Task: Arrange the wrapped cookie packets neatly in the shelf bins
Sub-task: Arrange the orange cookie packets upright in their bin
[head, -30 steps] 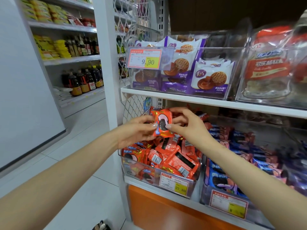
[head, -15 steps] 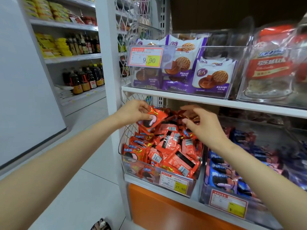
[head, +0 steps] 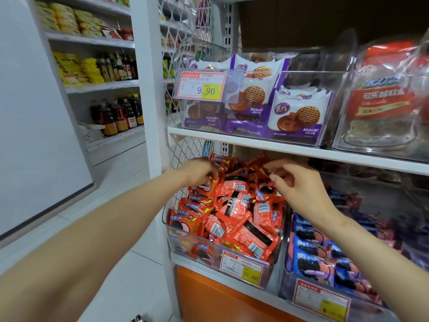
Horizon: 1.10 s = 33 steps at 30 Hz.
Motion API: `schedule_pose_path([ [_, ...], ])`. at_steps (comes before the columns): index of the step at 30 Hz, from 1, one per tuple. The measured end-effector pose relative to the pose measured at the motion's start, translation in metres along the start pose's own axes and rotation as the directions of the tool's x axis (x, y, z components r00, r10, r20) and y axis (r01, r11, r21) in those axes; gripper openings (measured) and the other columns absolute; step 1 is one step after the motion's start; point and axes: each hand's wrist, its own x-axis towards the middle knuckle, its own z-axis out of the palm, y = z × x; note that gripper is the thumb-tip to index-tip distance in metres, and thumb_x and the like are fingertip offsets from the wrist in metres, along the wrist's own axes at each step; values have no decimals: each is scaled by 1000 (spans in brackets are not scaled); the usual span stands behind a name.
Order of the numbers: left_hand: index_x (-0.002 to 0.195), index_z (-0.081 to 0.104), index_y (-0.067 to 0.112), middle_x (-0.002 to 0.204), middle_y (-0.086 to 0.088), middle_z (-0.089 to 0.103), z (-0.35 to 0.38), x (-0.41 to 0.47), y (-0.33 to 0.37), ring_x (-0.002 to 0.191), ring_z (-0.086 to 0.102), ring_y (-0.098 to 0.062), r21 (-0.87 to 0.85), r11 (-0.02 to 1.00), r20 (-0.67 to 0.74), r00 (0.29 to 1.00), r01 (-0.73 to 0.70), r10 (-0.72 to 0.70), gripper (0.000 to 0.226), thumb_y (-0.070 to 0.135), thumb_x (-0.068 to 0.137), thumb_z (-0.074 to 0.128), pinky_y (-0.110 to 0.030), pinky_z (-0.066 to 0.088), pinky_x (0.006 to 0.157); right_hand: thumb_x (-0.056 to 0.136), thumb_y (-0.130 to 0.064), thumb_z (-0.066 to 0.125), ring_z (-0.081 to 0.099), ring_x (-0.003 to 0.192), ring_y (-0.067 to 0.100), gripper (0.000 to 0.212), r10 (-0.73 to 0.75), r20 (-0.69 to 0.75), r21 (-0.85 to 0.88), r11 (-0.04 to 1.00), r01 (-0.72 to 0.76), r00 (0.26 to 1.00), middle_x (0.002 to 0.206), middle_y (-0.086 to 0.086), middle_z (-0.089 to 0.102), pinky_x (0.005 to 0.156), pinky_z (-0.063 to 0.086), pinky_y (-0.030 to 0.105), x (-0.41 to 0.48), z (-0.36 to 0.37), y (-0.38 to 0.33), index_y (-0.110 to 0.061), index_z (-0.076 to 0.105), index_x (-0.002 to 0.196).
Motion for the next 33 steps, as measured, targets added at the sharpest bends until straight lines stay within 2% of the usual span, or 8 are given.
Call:
schedule_pose_path([
  [3, 118, 61, 18, 124, -1, 57, 5, -4, 1, 116, 50, -20, -10, 1000, -60, 998, -5, 5, 29, 14, 89, 58, -29, 41, 92, 89, -7, 60, 60, 95, 2, 25, -25, 48, -27, 999, 27, 999, 105, -12, 65, 84, 46, 16, -1, 3, 1, -20, 67, 109],
  [9, 118, 60, 18, 120, -5, 56, 8, -15, 10, 112, 52, -24, -106, 994, -109, 994, 19, -31, 35, 17, 83, 66, -34, 46, 88, 88, -7, 60, 60, 94, 6, 25, -75, 101, -48, 996, 80, 992, 101, -8, 65, 85, 49, 26, -1, 12, -4, -21, 67, 107],
  [12, 127, 52, 16, 126, -8, 53, 5, -24, 8, 117, 48, -26, -64, 997, -207, 977, 32, -45, 47, 17, 82, 66, -37, 44, 94, 89, -11, 59, 57, 94, 5, 23, -100, 137, -95, 989, 114, 986, 99, -8, 62, 85, 49, 26, -1, 14, -7, -22, 66, 107],
  [15, 124, 52, 11, 125, -9, 53, -1, -35, 0, 117, 46, -25, 6, 993, -297, 949, 117, -109, 39, 13, 86, 61, -36, 42, 94, 89, -12, 58, 55, 95, 7, 21, -130, 169, -142, 978, 155, 977, 99, -8, 61, 85, 46, 27, 1, 18, -13, -20, 66, 107],
  [20, 125, 49, 6, 123, -14, 51, -6, -31, 2, 116, 47, -28, 128, 979, -202, 970, 159, -131, 40, 10, 87, 59, -36, 44, 87, 92, -23, 55, 55, 102, 14, 25, -167, 362, -328, 898, 293, 917, 110, -4, 59, 86, 45, 30, 28, 47, -35, -22, 63, 116],
  [24, 122, 52, 7, 121, -12, 51, -10, -21, -2, 115, 49, -28, 158, 969, -36, 982, 190, -187, 50, 25, 80, 71, -35, 45, 84, 89, -37, 58, 53, 109, 24, 37, -35, 490, -516, 793, 322, 871, 119, 4, 54, 89, 44, 34, 58, 76, -41, -18, 60, 120],
  [29, 129, 45, 8, 133, -14, 43, -9, -13, -4, 125, 41, -29, 221, 957, -5, 982, 186, -190, 69, 35, 73, 76, -38, 42, 94, 82, -53, 63, 51, 113, 26, 53, 30, 552, -626, 675, 390, 833, 121, 7, 53, 90, 40, 32, 71, 95, -34, -15, 59, 118],
  [33, 128, 46, 9, 128, -13, 43, -4, -11, -7, 122, 41, -28, 255, 945, -20, 978, 204, -206, 68, 38, 74, 75, -39, 42, 93, 84, -40, 64, 54, 104, 26, 27, 23, 566, -624, 665, 410, 824, 109, 5, 56, 74, 40, 30, 72, 100, -23, -18, 64, 99],
])
